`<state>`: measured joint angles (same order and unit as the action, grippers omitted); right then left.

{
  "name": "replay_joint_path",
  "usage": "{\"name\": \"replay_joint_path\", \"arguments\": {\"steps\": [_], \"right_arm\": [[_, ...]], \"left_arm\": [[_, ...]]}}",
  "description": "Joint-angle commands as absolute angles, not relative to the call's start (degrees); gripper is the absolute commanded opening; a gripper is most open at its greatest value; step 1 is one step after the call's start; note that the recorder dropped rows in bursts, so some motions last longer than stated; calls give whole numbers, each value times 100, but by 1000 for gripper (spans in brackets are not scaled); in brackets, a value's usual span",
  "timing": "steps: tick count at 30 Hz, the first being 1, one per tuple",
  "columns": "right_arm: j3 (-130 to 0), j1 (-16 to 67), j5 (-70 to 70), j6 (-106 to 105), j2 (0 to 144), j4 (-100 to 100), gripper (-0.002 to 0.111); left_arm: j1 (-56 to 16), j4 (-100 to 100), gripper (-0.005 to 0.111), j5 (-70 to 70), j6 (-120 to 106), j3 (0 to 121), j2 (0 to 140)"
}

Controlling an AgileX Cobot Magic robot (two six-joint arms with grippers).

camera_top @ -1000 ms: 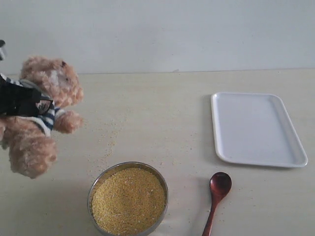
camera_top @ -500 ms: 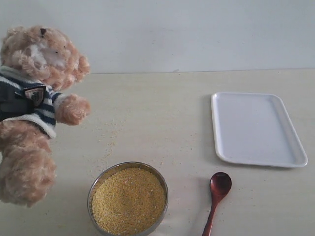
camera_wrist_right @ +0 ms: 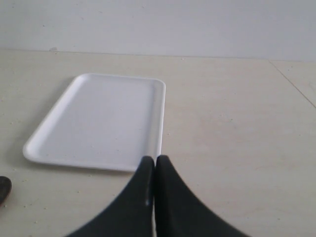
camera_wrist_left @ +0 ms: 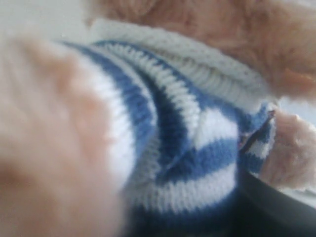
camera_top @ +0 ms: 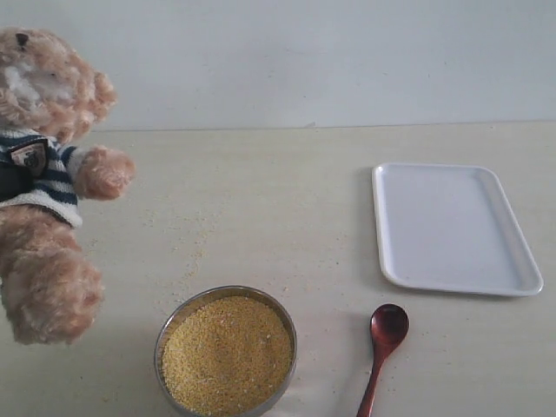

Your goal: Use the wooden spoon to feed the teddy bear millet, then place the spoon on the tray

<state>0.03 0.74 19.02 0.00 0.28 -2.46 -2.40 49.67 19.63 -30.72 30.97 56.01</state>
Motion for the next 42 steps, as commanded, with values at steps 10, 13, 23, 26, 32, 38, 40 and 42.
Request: {"name": "replay_joint_path", "arguments": {"steps": [10,13,23,26,32,38,40,42], "right_arm": [[0,58,-247,1246,0,2906,0],[0,58,-472,1270,0,2906,0],[0,58,-2084,2631,0,2992,0],[-213,58,-3086,3687,0,1641,0],[-1983,58,-4925,4127,1357,-1393,0],[-3980,58,-1811,2614,4061,-3619,0],[-4448,58,-575,2103,4975,-3631,0],[-4876,58,668,2017,5744,-3600,0]], "left_arm": [[-256,5632,5,1590,-3305,3092,5548],[-256,5729,5,1583,-3305,3092,5548],[-256,5759,5,1691,-3316,3092,5548],[-256,5847,5,1691,-3343,3092,5548],[-256,5980,5,1691,-3636,3092,5548],[-256,5980,5,1691,-3889,3092,5548],[-256,5980,5,1716,-3979,3092,5548],[-256,5980,5,1758,-4098,3092,5548]]}}
